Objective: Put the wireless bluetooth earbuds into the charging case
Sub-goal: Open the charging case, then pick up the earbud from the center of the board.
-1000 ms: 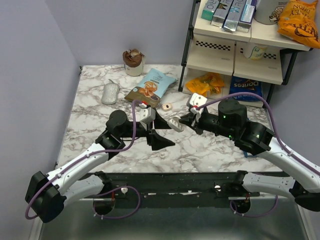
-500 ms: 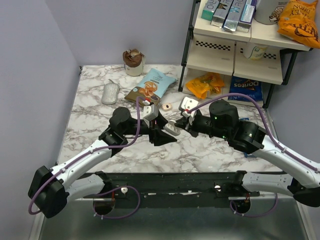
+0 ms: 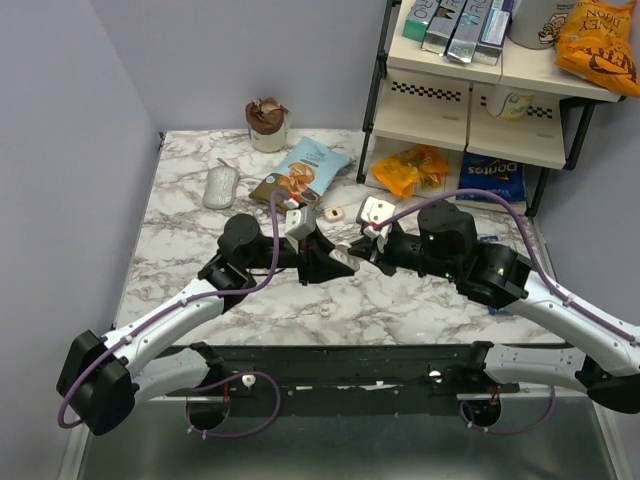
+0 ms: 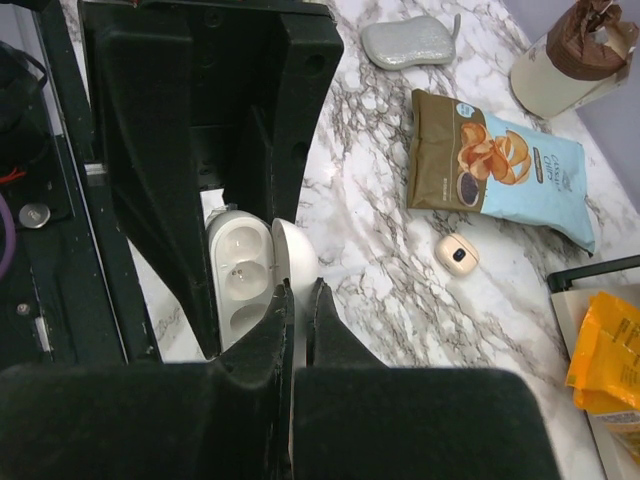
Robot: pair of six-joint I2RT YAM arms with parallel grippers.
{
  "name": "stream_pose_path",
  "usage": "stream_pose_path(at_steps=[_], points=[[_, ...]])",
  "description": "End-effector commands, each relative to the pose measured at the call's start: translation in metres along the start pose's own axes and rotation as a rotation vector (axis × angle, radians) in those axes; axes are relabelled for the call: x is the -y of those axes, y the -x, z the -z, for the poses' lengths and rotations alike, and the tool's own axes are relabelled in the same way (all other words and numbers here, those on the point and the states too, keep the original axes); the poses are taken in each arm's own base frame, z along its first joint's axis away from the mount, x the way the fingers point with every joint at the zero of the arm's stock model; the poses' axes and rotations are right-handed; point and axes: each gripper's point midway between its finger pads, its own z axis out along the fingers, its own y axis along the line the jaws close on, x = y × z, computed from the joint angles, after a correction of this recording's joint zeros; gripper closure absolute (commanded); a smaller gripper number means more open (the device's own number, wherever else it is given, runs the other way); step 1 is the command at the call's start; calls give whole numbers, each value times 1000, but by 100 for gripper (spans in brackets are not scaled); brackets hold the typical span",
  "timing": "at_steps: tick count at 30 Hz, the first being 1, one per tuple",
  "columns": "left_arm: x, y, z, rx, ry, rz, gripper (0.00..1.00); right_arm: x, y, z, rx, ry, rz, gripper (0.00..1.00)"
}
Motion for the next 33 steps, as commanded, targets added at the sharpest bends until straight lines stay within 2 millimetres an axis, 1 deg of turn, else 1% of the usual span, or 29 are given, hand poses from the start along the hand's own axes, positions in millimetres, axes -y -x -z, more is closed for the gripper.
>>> stream_pose_path(at_steps=[1, 5, 6, 7, 8, 9, 10, 11, 12, 13, 14, 15, 16, 17, 18, 19, 20, 21, 22, 23, 24, 26, 27, 28, 29, 30, 31, 32, 33], points=[[0, 5, 0, 22, -7, -38, 82, 0, 0, 1, -4, -6, 12, 99], [-1, 5, 1, 36, 7, -36, 96, -1, 0, 2, -5, -1, 6, 99], [-3, 4, 1, 47, 20, -35, 99, 0, 1, 2, -2, -9, -6, 97], [-2, 4, 1, 53, 19, -34, 100, 1, 2, 3, 2, -17, -14, 91], [-3, 5, 2, 59, 25, -38, 100, 2, 6, 4, 16, -24, -23, 78], [-5, 2, 3, 63, 42, -32, 100, 6, 8, 7, 25, -52, -49, 55], [-5, 2, 4, 67, 45, -34, 100, 8, 11, 9, 38, -68, -65, 48], [-5, 4, 5, 75, 52, -39, 100, 14, 15, 11, 53, -102, -83, 41], [-6, 1, 7, 76, 65, -39, 100, 21, 18, 16, 65, -147, -117, 32], [-9, -1, 8, 82, 85, -36, 100, 24, 21, 18, 73, -167, -134, 28], [-8, 1, 10, 91, 97, -39, 100, 32, 26, 22, 87, -201, -158, 24], [-10, -4, 13, 90, 115, -33, 100, 38, 28, 25, 97, -224, -206, 20], [-15, -4, 15, 104, 152, -32, 100, 43, 29, 28, 106, -242, -235, 19], [-14, -1, 19, 124, 173, -42, 100, 53, 26, 31, 111, -274, -269, 18], [-17, -9, 24, 125, 204, -31, 100, 56, 23, 30, 116, -282, -349, 17], [-20, -10, 28, 142, 237, -33, 100, 61, 16, 28, 106, -291, -397, 17], [-24, 0, 35, 194, 302, -46, 100, 75, -3, 25, 65, -331, -460, 18], [-30, -8, 42, 212, 351, -29, 100, 70, -26, 15, 14, -314, -556, 20], [-29, -6, 46, 243, 372, -27, 100, 73, -47, 8, -35, -335, -605, 22], [-32, 5, 56, 311, 438, -41, 100, 69, -69, -4, -96, -314, -653, 25], [-36, -5, 62, 314, 473, -24, 100, 55, -102, -17, -177, -291, -707, 33], [-32, -4, 68, 342, 508, -37, 100, 40, -129, -32, -226, -250, -765, 40], [-39, -11, 74, 334, 566, -21, 100, 31, -146, -43, -263, -223, -797, 43], [-39, -14, 75, 336, 583, -25, 100, 20, -172, -46, -315, -217, -821, 44], [-32, -12, 75, 346, 579, -38, 100, 20, -180, -52, -319, -223, -824, 45], [-38, -17, 80, 343, 632, -26, 100, 19, -196, -57, -360, -243, -837, 48], [-38, -18, 81, 343, 641, -29, 100, 17, -209, -59, -394, -262, -846, 50], [-32, -17, 80, 351, 627, -33, 100, 17, -216, -62, -408, -275, -851, 52], [-34, -19, 83, 351, 648, -37, 100, 19, -223, -63, -423, -304, -875, 52]])
